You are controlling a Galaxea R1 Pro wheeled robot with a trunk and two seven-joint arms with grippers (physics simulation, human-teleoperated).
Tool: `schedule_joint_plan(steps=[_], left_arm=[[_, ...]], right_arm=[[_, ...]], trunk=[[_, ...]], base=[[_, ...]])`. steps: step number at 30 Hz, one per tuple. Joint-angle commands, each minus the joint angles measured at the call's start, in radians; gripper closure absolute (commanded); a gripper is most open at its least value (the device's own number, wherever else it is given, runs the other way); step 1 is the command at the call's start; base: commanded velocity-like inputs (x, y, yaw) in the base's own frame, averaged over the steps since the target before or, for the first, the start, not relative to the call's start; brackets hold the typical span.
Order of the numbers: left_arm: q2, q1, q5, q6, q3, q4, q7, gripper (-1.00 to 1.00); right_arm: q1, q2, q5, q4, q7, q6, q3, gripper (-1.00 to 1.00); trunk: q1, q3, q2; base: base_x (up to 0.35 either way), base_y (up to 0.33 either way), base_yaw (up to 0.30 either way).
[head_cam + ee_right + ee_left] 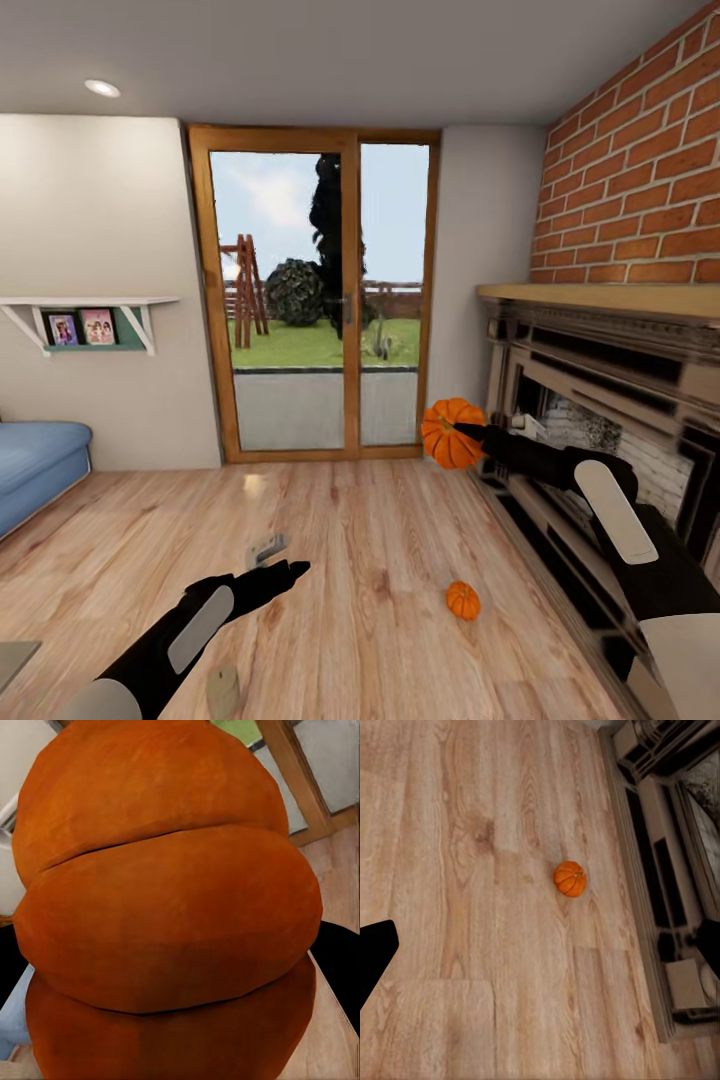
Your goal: Place each of the two pumpkins and all three candles from the living room inside a cabinet in the living room (use any cabinet), then make sure every cabinet is closed, and position the cauldron so it is next to a table in the living room.
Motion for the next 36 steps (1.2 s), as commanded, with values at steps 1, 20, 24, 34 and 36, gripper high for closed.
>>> schedule_joint_plan(steps=[1,20,24,34,36], left_arm=[[0.003,-0.001,0.005,0.002,-0.002,-0.003,0.001,-1.00],[0.024,-0.007,0.007,0.004,0.012,0.000,0.002,-1.00],[0.040,-0.007,0.007,0.007,0.034,0.001,-0.002,-1.00],[0.045,-0.007,0.008,0.009,0.043,0.000,-0.002,-1.00],[0.045,-0.007,0.008,0.009,0.044,0.000,-0.002,-1.00]], right_arm=[[-0.001,-0.001,-0.007,-0.001,-0.008,0.002,0.001,1.00],[-0.001,-0.001,-0.008,0.000,-0.008,0.005,0.002,1.00],[-0.001,-0.001,-0.008,0.000,-0.008,0.004,0.002,1.00],[-0.001,-0.001,-0.006,0.000,-0.008,0.002,0.002,1.00],[-0.001,-0.001,-0.006,0.000,-0.008,0.002,0.002,1.00]], trunk=[[0.000,-0.001,-0.001],[0.000,0.001,-0.001],[0.000,0.001,-0.001],[0.000,0.001,-0.001],[0.000,0.001,-0.001]], base=[[0.000,0.000,-0.258],[0.157,0.060,-0.086],[0.279,0.203,-0.265],[0.238,0.257,-0.144],[0.228,0.266,-0.009]])
